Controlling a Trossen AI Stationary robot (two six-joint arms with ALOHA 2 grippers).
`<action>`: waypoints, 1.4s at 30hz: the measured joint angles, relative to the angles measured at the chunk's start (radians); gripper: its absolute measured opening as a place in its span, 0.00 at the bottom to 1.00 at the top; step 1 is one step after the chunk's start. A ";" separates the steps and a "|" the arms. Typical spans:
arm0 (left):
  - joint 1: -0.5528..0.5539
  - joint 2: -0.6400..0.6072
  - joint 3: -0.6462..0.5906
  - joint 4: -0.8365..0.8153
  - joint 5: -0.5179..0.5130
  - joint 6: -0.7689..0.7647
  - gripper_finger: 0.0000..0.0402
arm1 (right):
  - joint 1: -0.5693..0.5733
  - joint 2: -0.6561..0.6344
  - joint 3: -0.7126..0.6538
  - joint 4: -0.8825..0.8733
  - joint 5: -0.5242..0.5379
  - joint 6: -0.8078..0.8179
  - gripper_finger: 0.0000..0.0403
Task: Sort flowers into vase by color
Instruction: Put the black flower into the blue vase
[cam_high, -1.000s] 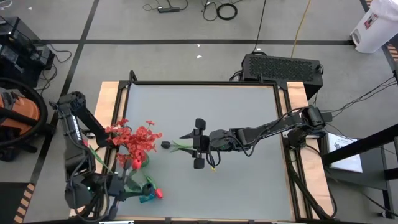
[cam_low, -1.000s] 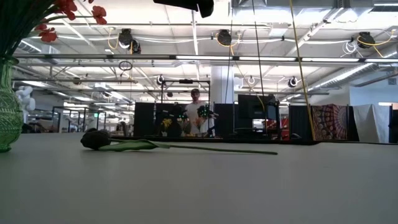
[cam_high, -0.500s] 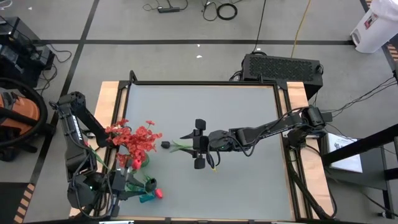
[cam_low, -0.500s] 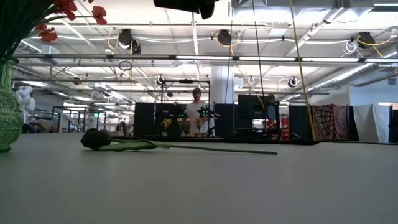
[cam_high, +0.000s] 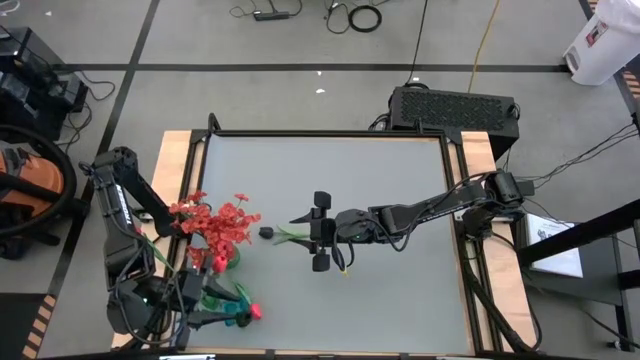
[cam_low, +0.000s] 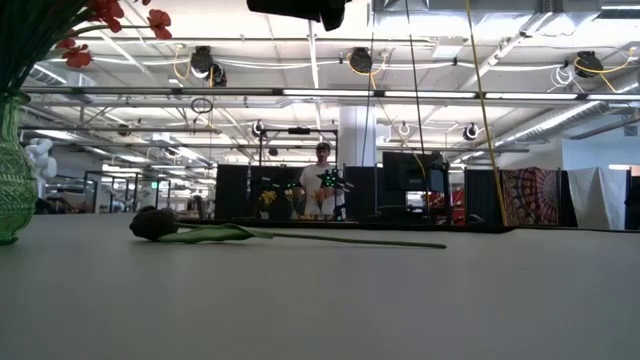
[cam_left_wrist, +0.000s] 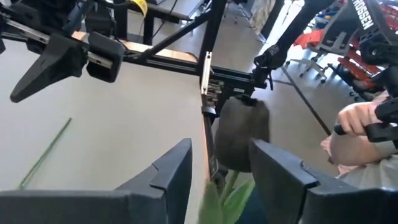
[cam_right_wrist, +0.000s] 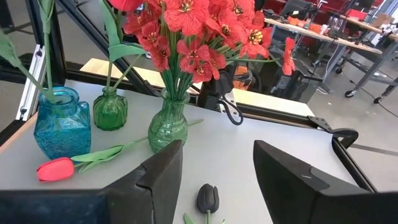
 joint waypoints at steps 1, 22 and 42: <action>0.000 0.000 0.003 -0.001 0.002 0.002 0.41 | 0.000 0.000 0.000 0.000 0.000 0.000 0.47; 0.000 -0.039 0.197 -0.055 -0.071 0.477 0.41 | 0.002 0.000 0.000 -0.168 -0.001 0.047 0.47; 0.002 -0.366 0.196 -0.572 -0.256 0.321 0.41 | 0.002 0.000 0.000 -0.233 -0.005 0.060 0.47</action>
